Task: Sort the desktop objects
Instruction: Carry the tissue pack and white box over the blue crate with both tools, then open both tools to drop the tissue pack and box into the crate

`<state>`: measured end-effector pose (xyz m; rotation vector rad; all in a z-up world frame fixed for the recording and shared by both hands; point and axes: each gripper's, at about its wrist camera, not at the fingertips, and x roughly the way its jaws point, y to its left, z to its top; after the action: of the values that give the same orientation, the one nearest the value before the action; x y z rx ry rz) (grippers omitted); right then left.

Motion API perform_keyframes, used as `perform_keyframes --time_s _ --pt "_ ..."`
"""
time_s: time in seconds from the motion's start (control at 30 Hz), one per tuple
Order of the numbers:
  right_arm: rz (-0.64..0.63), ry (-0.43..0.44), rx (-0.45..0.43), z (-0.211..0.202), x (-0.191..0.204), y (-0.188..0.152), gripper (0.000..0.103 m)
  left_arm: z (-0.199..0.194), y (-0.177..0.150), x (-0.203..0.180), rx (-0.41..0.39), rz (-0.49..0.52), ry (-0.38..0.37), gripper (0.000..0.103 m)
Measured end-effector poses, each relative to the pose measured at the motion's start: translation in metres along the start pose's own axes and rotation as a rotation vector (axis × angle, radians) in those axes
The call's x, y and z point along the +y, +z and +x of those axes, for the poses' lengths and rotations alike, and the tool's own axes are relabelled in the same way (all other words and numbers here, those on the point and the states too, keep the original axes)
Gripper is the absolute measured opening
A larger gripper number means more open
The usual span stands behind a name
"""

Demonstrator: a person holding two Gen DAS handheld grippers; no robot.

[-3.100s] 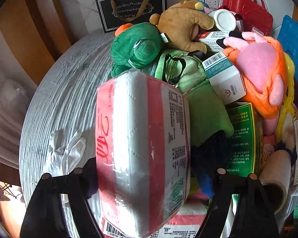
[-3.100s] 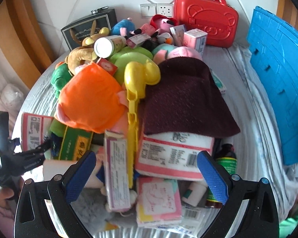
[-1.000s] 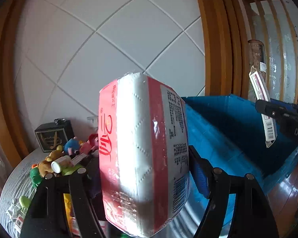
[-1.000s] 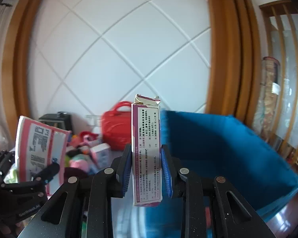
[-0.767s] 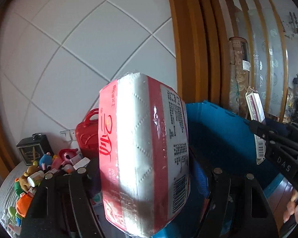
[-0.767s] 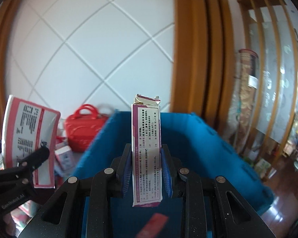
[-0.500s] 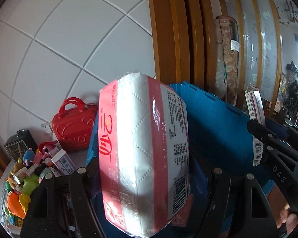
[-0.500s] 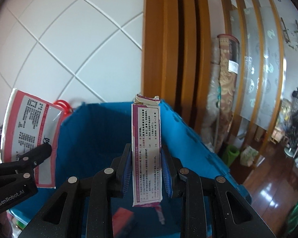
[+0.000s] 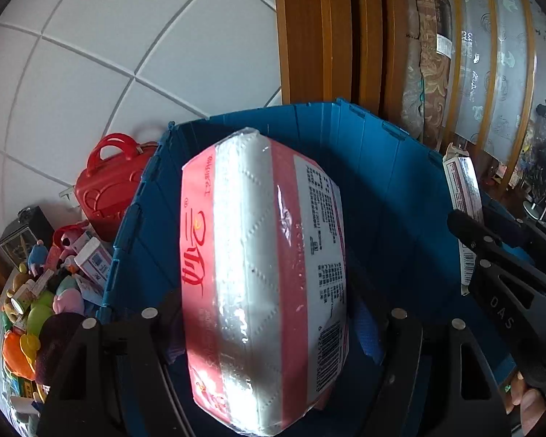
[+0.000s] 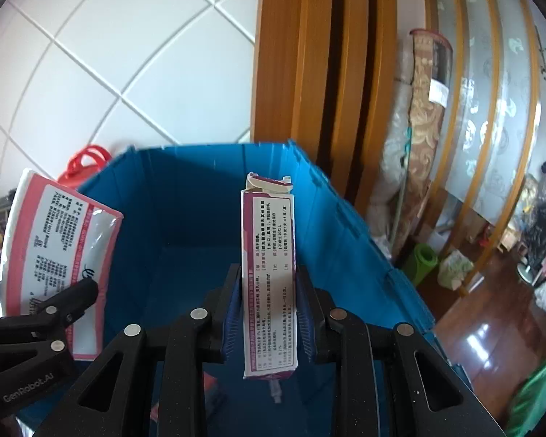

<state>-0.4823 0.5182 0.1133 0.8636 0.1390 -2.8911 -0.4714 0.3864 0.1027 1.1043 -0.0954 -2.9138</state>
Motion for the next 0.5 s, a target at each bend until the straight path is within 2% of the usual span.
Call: perform_keyframes --time_s 0.1,0.27,0.5 --pt "-0.025 -0.004 0.055 0.014 0.000 -0.004 0.029 0.007 0.001 0.001 0.044 -0.011 -0.012 0.073" --pt "-0.024 -0.013 0.083 0.021 -0.003 -0.008 0.029 0.013 0.001 0.004 0.094 -0.023 -0.027 0.076" --pt "-0.015 -0.028 0.090 0.023 -0.010 -0.008 0.030 0.012 0.000 0.004 0.089 -0.023 -0.007 0.078"
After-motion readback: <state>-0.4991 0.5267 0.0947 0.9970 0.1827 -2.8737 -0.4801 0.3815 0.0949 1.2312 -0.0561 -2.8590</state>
